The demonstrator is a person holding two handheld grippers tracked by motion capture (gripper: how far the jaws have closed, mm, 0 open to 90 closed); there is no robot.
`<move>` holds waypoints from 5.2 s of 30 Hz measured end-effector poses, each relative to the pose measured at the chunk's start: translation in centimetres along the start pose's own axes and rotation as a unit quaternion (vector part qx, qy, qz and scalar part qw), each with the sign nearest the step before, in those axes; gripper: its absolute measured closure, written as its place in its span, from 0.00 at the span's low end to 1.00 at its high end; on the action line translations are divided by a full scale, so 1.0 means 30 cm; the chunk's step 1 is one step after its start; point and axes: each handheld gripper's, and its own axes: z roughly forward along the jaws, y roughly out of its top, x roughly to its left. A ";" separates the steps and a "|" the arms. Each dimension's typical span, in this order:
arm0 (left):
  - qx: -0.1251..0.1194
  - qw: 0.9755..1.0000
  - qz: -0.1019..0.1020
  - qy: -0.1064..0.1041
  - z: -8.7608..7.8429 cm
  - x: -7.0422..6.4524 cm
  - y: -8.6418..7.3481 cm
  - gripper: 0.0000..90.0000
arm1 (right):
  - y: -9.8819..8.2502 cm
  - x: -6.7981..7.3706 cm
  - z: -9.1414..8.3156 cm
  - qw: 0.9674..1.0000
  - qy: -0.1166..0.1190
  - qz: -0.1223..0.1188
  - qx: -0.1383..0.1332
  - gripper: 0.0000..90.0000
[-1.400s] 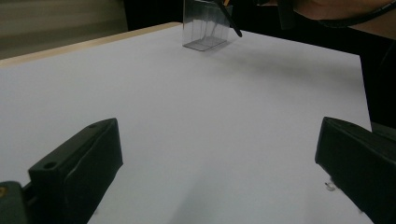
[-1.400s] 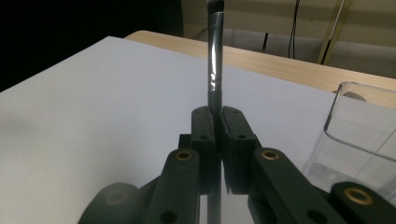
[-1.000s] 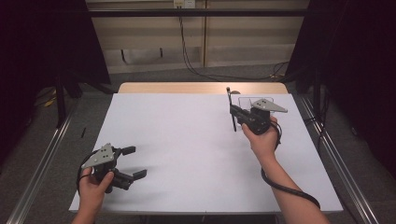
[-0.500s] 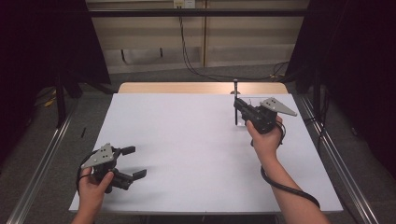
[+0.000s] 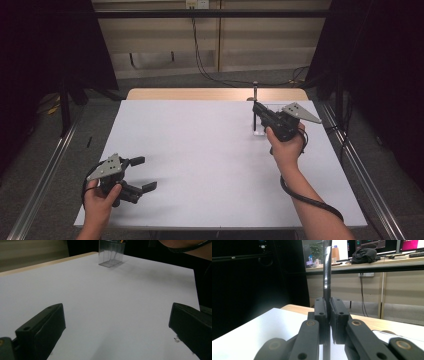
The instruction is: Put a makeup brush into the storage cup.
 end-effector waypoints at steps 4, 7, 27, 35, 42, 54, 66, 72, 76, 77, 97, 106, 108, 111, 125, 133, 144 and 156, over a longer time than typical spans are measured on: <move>0.002 1.000 0.003 -0.001 -0.001 0.000 0.000 0.01 | 0.007 -0.008 -0.003 1.000 -0.002 0.001 0.001 0.94; 0.002 1.000 0.005 0.000 -0.002 0.001 0.001 0.01 | 0.009 -0.016 -0.007 1.000 -0.006 -0.001 0.000 0.94; 0.000 1.000 0.006 0.000 0.000 -0.001 0.003 0.01 | 0.058 -0.092 -0.052 0.999 -0.032 0.004 -0.014 0.94; 0.001 1.000 0.007 0.001 -0.001 0.002 0.002 0.01 | 0.068 -0.122 -0.055 0.999 -0.043 0.005 -0.016 0.94; -0.001 1.000 0.003 0.000 -0.001 0.003 -0.001 0.01 | 0.074 -0.150 -0.055 0.998 -0.051 0.008 -0.020 0.94; 0.003 1.000 0.006 0.000 0.002 0.004 -0.002 0.01 | 0.094 -0.190 -0.051 0.997 -0.067 0.007 -0.025 0.94; 0.004 1.000 0.003 -0.001 0.003 0.003 -0.005 0.01 | 0.125 -0.226 -0.031 0.996 -0.079 0.000 -0.029 0.94; 0.003 1.000 0.005 0.000 -0.002 0.004 -0.004 0.01 | 0.128 -0.239 -0.017 0.996 -0.088 -0.004 -0.027 0.94; 0.003 1.000 0.003 0.002 -0.004 0.004 -0.006 0.01 | 0.127 -0.251 -0.009 0.995 -0.091 -0.007 -0.026 0.94; 0.002 1.000 0.002 0.001 -0.003 0.004 -0.006 0.01 | 0.127 -0.253 -0.008 0.995 -0.092 -0.005 -0.025 0.94; 0.002 1.000 0.003 0.001 -0.004 0.004 -0.009 0.01 | 0.133 -0.302 -0.006 0.993 -0.113 -0.015 -0.021 0.94; 0.002 1.000 0.002 0.001 -0.004 0.001 -0.007 0.01 | 0.115 -0.314 -0.008 0.993 -0.117 -0.020 -0.015 0.94; 0.001 1.000 0.001 0.001 -0.003 0.000 -0.006 0.01 | 0.112 -0.316 -0.008 0.993 -0.119 -0.019 -0.013 0.94; 0.001 1.000 0.002 0.000 -0.004 0.000 -0.006 0.01 | 0.107 -0.321 -0.007 0.992 -0.121 -0.023 -0.010 0.94; -0.002 1.000 0.001 0.000 -0.010 0.000 -0.006 0.01 | 0.072 -0.334 0.007 0.992 -0.127 -0.021 -0.003 0.94; 0.001 1.000 0.003 0.001 -0.010 0.002 -0.006 0.01 | 0.052 -0.351 0.010 0.991 -0.130 -0.016 -0.004 0.94; 0.001 1.000 0.003 0.003 -0.010 0.003 -0.007 0.01 | 0.041 -0.357 0.017 0.991 -0.129 -0.022 -0.001 0.94; -0.001 1.000 0.000 0.003 -0.007 0.004 -0.010 0.01 | 0.023 -0.373 0.019 0.990 -0.136 -0.022 0.001 0.94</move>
